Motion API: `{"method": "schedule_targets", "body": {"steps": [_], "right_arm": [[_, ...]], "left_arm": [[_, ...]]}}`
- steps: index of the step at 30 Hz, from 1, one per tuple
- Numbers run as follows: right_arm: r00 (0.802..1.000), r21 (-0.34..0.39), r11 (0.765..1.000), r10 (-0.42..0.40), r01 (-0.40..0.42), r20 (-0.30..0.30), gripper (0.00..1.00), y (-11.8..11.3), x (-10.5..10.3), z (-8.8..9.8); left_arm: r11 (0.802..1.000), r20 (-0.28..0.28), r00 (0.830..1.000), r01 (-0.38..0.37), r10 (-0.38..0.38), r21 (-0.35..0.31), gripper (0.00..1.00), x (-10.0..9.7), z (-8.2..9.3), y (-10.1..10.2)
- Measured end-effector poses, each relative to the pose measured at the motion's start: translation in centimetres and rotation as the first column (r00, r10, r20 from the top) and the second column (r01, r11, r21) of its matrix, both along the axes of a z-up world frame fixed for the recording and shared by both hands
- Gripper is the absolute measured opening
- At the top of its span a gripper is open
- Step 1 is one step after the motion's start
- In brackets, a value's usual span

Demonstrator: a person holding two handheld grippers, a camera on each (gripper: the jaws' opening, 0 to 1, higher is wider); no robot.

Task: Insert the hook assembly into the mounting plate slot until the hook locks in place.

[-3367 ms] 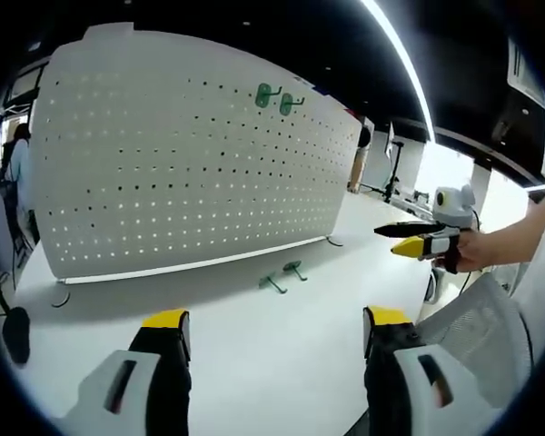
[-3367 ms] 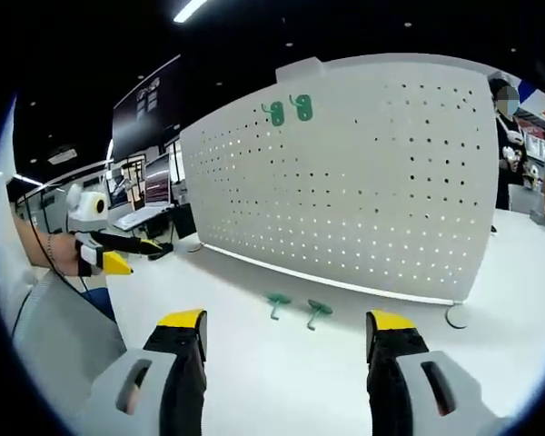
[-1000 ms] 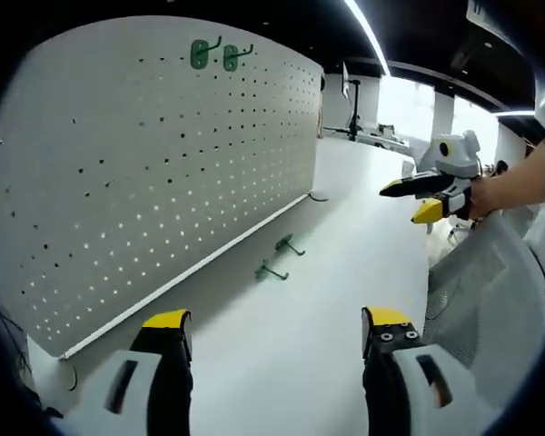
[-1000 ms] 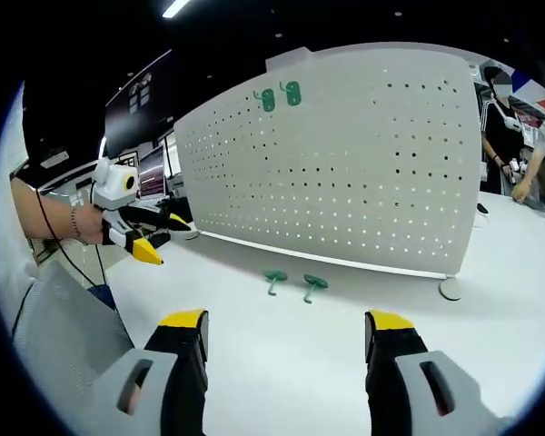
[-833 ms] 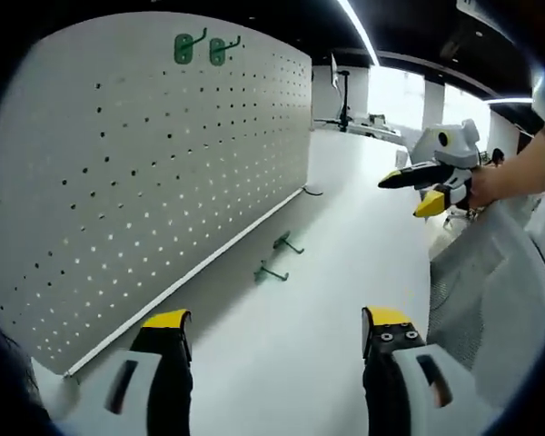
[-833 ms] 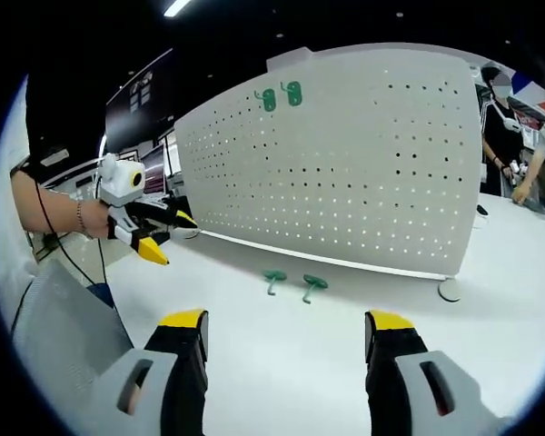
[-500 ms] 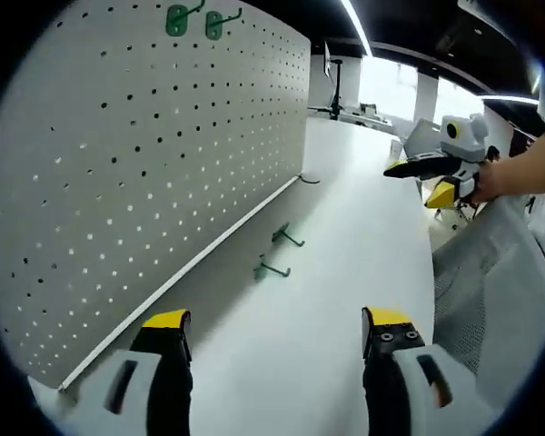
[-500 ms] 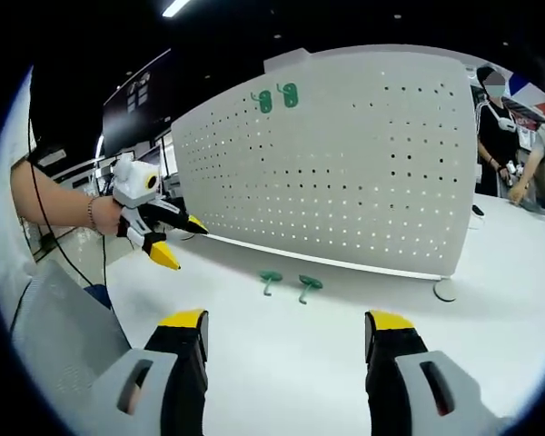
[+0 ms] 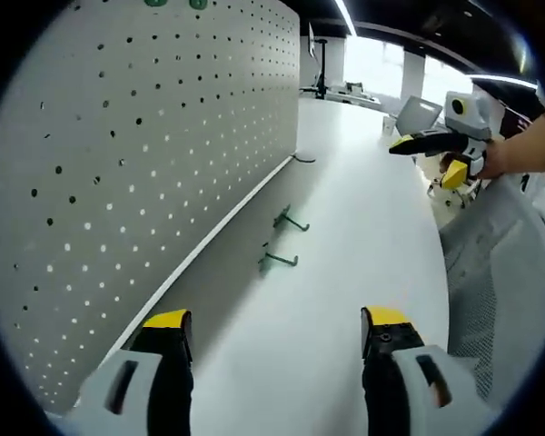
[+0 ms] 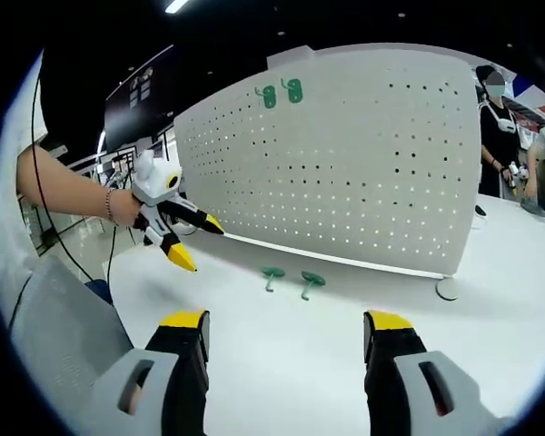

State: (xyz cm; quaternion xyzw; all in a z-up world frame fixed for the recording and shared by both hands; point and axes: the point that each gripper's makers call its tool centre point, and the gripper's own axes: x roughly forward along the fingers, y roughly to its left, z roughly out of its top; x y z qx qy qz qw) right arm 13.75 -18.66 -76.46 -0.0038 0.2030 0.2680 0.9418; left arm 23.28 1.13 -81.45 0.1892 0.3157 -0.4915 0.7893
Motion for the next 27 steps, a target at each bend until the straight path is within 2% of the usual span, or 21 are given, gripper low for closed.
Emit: {"method": "schedule_targets", "body": {"steps": [6,15,27], "right_arm": [[1.000,-0.005,1.000,0.009,-0.009,-0.003,0.66,0.2,-0.1,-0.1],[1.000,-0.005,1.000,0.006,-0.006,-0.016,0.66,0.1,-0.1,-0.5],[1.000,-0.009,1.000,0.012,-0.013,-0.028,0.67,0.2,-0.1,-0.8]], "left_arm": [[0.997,-0.003,0.998,0.056,-0.056,0.055,0.78,0.7,-0.9,-0.5],[0.991,-0.032,0.994,0.108,-0.105,0.081,0.78,1.2,-2.3,-1.9],[0.972,-0.053,0.981,0.192,-0.186,0.138,0.77,2.2,-3.6,-3.5]]}}
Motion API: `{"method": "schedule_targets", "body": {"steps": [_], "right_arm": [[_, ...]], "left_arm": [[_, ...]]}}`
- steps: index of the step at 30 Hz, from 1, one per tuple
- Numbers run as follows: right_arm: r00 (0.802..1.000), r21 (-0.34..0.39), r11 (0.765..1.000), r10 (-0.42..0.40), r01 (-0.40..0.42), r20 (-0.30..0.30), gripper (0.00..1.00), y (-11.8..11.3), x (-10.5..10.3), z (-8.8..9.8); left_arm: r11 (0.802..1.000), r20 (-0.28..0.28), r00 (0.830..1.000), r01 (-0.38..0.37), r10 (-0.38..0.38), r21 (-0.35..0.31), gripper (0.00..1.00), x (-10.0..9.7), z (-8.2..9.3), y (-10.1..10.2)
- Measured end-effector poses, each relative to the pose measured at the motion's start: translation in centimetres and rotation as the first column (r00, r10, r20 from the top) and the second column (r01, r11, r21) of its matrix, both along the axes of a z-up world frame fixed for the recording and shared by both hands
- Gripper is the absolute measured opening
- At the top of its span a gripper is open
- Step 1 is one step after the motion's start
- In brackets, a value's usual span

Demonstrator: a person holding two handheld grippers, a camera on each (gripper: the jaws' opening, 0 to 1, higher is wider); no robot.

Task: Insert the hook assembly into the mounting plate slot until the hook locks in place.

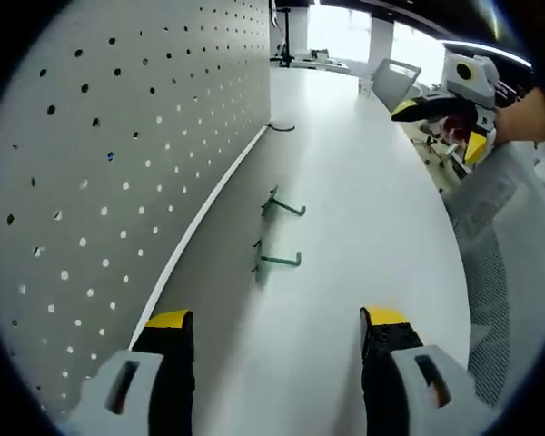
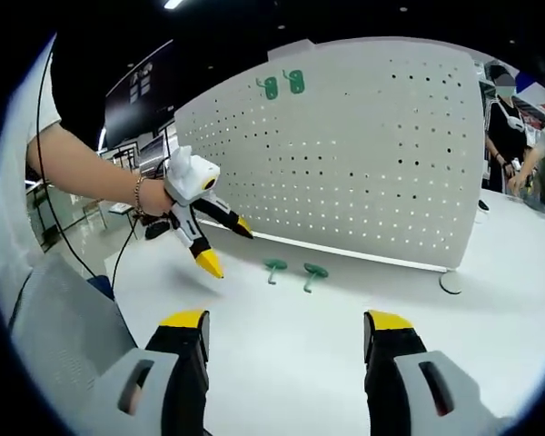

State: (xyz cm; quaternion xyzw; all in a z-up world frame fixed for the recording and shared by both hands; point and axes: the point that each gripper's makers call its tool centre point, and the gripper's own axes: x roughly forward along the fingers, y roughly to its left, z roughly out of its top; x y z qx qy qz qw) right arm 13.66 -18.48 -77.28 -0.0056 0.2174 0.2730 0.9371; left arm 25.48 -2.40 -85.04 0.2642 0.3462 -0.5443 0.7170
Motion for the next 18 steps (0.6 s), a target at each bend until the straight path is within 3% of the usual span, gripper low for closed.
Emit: {"method": "schedule_targets", "body": {"steps": [18], "right_arm": [[1.000,0.006,1.000,0.004,-0.004,-0.002,0.66,0.1,0.0,0.0]], "left_arm": [[0.990,-0.028,0.993,0.113,-0.111,0.085,0.75,0.5,-2.0,-2.6]]}}
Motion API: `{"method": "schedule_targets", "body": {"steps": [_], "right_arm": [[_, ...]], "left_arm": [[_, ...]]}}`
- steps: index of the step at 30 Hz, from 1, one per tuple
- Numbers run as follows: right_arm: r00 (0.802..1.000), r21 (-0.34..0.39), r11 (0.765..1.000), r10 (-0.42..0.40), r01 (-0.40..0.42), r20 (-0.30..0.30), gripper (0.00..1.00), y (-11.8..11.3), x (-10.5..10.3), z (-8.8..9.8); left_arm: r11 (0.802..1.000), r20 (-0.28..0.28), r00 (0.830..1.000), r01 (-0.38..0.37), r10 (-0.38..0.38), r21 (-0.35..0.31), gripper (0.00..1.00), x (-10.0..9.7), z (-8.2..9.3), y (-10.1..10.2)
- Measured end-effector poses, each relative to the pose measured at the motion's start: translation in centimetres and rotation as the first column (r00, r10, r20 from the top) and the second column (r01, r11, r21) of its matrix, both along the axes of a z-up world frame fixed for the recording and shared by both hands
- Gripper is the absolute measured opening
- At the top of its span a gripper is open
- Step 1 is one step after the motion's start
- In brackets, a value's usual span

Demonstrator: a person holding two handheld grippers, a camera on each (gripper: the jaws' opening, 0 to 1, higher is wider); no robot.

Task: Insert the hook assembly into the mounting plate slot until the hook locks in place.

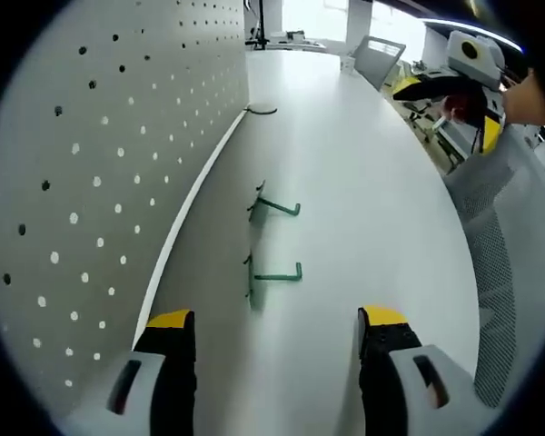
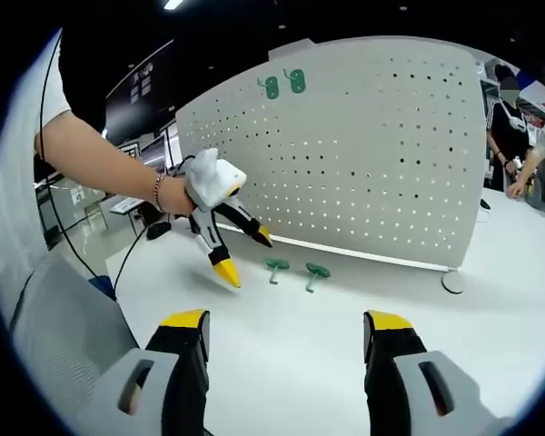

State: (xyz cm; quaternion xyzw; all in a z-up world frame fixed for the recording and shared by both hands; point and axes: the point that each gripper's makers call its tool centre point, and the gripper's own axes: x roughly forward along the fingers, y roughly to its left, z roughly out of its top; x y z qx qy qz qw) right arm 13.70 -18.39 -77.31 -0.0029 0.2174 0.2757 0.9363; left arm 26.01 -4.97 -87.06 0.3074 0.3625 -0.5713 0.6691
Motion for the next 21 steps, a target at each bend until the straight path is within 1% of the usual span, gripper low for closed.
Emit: {"method": "schedule_targets", "body": {"steps": [3,9,11,14,16,21], "right_arm": [[1.000,-0.002,1.000,0.001,-0.001,-0.005,0.66,0.0,0.0,-0.1],[1.000,-0.001,1.000,0.002,-0.002,-0.012,0.66,0.0,-0.1,-0.3],[1.000,-0.002,1.000,0.003,-0.003,-0.014,0.66,0.0,-0.2,-0.3],[1.000,-0.003,1.000,0.002,-0.003,-0.015,0.66,0.0,-0.2,-0.3],[1.000,-0.006,1.000,0.001,-0.001,-0.018,0.66,0.0,-0.2,-0.4],[1.000,-0.009,1.000,0.000,0.000,-0.025,0.66,-0.1,-0.3,-0.6]], "left_arm": [[0.999,-0.003,1.000,0.028,-0.027,0.026,0.75,-0.2,-0.4,-0.1],[0.995,-0.008,0.997,0.081,-0.081,0.056,0.75,-0.3,-1.0,-0.8],[0.993,-0.012,0.995,0.099,-0.098,0.065,0.75,-0.4,-1.2,-1.1],[0.986,-0.005,0.990,0.140,-0.140,0.095,0.74,-0.5,-1.5,-1.2],[0.986,-0.012,0.990,0.144,-0.143,0.090,0.75,-0.6,-1.4,-1.5],[0.985,-0.011,0.988,0.152,-0.152,0.085,0.75,-0.6,-1.4,-1.5]]}}
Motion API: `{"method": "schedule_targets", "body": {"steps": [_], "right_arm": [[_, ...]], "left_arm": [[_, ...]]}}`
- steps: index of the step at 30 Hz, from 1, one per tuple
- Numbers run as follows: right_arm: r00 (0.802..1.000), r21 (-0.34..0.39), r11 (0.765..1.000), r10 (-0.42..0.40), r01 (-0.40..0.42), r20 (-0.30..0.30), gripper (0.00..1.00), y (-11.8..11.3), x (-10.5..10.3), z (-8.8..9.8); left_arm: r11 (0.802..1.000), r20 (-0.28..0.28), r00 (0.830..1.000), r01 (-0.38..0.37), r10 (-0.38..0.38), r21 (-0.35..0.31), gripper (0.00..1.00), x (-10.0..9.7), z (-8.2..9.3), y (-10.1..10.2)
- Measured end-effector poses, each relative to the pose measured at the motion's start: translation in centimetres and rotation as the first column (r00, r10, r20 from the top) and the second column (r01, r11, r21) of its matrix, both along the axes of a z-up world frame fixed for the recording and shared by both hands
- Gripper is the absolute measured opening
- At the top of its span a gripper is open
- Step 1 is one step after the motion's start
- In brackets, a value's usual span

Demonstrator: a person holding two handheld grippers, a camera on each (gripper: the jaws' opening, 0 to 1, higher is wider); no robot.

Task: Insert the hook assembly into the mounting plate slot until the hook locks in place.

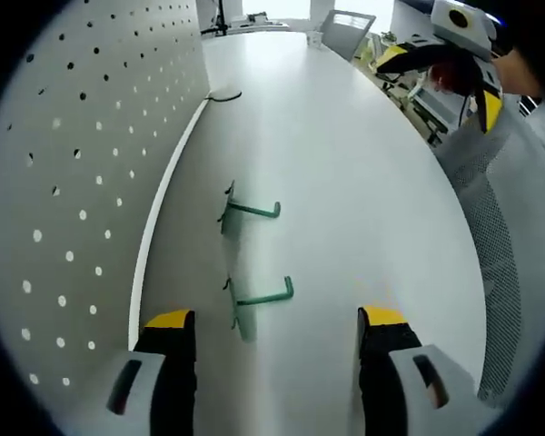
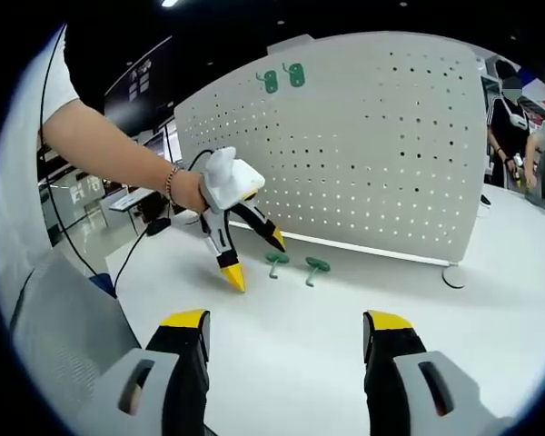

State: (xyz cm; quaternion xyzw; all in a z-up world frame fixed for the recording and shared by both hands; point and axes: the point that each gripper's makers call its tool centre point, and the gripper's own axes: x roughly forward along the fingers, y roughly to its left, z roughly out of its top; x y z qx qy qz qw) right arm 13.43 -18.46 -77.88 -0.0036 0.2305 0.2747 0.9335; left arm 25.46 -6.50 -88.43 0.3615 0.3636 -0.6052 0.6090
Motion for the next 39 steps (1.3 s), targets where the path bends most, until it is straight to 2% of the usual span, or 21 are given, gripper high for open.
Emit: {"method": "schedule_targets", "body": {"steps": [9,15,25,31,33,39], "right_arm": [[1.000,-0.003,1.000,-0.002,0.002,-0.007,0.66,-0.1,0.0,-0.1],[1.000,0.000,1.000,-0.010,0.010,-0.010,0.66,-0.2,0.0,-0.2],[1.000,0.006,1.000,-0.018,0.018,-0.012,0.65,-0.4,0.1,-0.1],[1.000,0.004,1.000,-0.017,0.017,-0.011,0.65,-0.4,0.1,-0.1],[1.000,0.005,1.000,-0.018,0.018,-0.011,0.65,-0.4,0.1,-0.1],[1.000,0.006,1.000,-0.021,0.021,-0.008,0.64,-0.5,0.1,0.0]], "left_arm": [[1.000,0.002,1.000,0.005,-0.005,-0.008,0.74,0.0,0.1,0.0],[1.000,0.008,1.000,-0.002,0.002,-0.023,0.53,0.3,0.3,-0.1],[0.998,0.009,0.999,-0.053,0.054,-0.034,0.41,1.1,0.4,-0.2],[0.992,0.015,0.992,-0.124,0.124,-0.017,0.23,2.1,0.4,0.0],[0.989,0.011,0.989,-0.151,0.151,-0.012,0.19,2.3,0.4,0.1],[0.986,0.023,0.985,-0.168,0.168,-0.009,0.12,2.4,0.4,0.3]]}}
